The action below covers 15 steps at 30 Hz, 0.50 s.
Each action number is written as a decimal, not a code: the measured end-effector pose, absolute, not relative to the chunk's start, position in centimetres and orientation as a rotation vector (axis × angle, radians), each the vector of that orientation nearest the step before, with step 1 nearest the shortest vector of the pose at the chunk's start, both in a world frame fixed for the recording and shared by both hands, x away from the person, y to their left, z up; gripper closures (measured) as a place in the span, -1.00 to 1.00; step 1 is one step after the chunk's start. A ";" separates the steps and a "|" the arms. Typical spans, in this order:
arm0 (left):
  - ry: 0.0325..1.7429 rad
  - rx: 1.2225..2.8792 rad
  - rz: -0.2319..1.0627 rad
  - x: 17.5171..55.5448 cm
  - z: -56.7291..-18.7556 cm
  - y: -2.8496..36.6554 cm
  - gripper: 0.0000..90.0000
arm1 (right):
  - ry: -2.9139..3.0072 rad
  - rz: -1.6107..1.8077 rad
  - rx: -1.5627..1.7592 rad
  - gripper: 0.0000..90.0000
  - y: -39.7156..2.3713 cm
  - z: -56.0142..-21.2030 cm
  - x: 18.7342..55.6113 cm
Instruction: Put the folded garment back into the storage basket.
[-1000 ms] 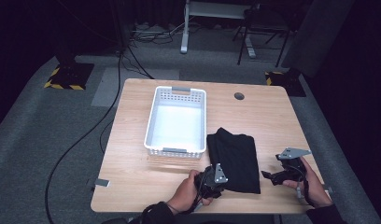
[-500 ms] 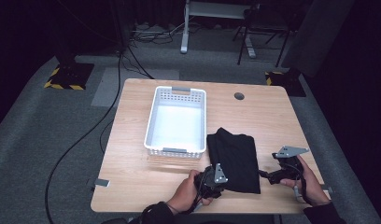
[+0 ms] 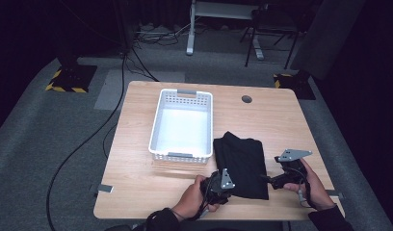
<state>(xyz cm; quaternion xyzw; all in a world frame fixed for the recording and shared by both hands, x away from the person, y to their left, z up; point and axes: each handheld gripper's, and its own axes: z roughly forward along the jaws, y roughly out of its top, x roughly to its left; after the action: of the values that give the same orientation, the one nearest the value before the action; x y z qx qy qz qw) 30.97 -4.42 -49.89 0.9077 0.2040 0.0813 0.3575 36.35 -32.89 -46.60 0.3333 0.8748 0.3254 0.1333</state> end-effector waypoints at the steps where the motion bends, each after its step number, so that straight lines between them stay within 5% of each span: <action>1: 0.527 2.344 0.209 31.0 -49.9 -4.4 0.39 | 2.542 0.952 0.967 -0.92 -32.7 -46.6 36.4; 15: 0.528 2.338 0.208 30.9 -49.9 -4.5 0.38 | 2.577 0.944 0.981 -0.92 -31.3 -47.1 36.9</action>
<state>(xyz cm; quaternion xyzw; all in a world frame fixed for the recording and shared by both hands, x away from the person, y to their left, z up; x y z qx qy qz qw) 30.94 -4.48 -49.93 0.9068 0.2049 0.0806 0.3594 36.94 -31.29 -47.07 0.3344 0.8785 0.3217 0.1134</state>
